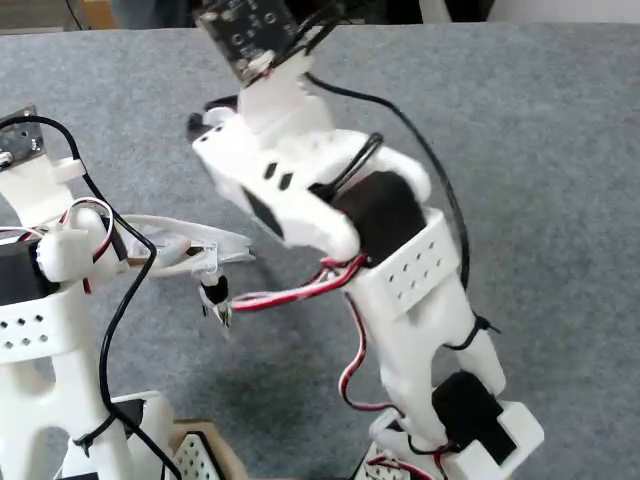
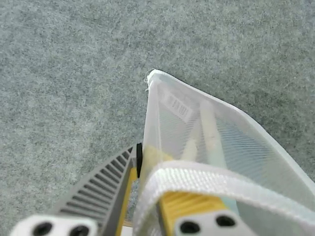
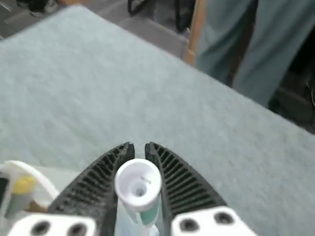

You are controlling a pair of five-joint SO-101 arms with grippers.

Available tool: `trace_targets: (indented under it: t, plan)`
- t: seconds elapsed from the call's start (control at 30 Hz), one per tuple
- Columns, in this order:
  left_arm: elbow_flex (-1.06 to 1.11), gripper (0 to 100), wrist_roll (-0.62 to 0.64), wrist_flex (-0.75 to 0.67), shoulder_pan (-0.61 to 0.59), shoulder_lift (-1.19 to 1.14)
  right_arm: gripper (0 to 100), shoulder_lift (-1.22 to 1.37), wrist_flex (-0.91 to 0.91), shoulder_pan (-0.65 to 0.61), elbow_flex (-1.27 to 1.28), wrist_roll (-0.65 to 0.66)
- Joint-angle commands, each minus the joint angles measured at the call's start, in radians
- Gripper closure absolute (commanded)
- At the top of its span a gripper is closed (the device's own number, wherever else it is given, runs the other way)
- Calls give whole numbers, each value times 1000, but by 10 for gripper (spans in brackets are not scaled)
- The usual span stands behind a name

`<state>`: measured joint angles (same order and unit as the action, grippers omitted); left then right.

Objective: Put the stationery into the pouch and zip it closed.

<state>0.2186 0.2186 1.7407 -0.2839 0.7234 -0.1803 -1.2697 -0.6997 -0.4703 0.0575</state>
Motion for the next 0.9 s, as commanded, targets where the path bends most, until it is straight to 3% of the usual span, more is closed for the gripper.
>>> trace_targets:
  t: [0.0, 0.6, 0.87]
  plan:
    - [-4, 971, -3, -34, -1, 12, 986, -33, 44, -57, -44, 3]
    - [-4, 971, 0, -34, -8, 12, 986, -42, -5, -140, -65, -210]
    - [-4, 971, 0, -34, -8, 12, 986, -42, -61, -206, -128, -216]
